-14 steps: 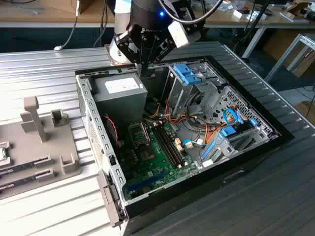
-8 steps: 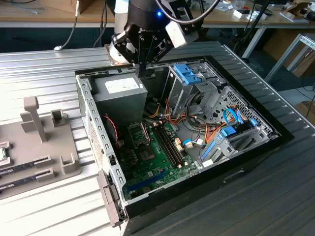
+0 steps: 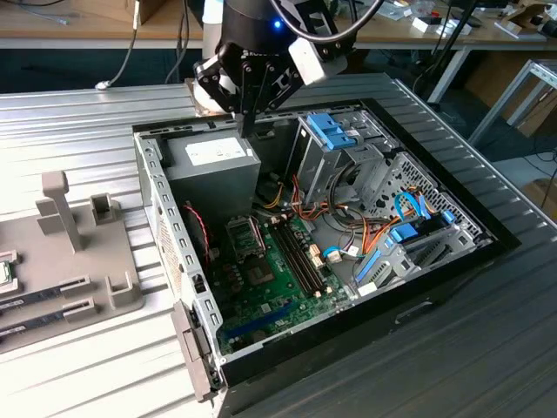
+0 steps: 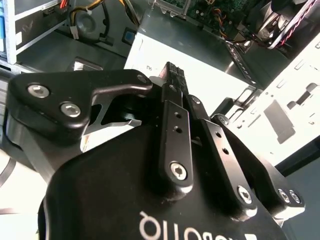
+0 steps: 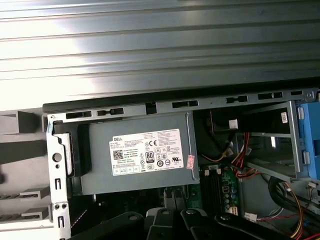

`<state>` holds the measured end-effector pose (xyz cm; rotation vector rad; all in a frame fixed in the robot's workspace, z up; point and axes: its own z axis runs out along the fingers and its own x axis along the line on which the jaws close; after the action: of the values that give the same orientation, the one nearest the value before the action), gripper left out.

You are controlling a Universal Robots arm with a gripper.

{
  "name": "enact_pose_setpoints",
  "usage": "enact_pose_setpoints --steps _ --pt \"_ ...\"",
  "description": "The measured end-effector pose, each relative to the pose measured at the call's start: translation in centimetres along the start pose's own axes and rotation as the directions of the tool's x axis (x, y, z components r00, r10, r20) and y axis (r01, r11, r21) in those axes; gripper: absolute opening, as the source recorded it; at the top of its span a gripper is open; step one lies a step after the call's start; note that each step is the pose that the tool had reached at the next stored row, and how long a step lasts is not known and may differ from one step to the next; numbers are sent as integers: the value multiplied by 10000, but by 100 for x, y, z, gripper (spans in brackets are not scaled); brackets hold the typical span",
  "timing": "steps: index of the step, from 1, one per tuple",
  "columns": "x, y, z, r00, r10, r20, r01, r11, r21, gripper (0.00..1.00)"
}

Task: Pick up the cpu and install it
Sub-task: 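Reach for the cpu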

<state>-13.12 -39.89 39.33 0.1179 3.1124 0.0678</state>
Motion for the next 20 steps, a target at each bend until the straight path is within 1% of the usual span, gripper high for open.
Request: enact_pose_setpoints --steps 6,9,10,20 --pt "38 -3 -1 10000 0 0 0 10000 1 11" --pt "46 -3 -1 10000 0 0 0 10000 1 11" --pt "61 -4 -1 10000 1 0 -1 10000 1 11" --pt "100 -7 0 10000 1 0 -1 10000 1 11"
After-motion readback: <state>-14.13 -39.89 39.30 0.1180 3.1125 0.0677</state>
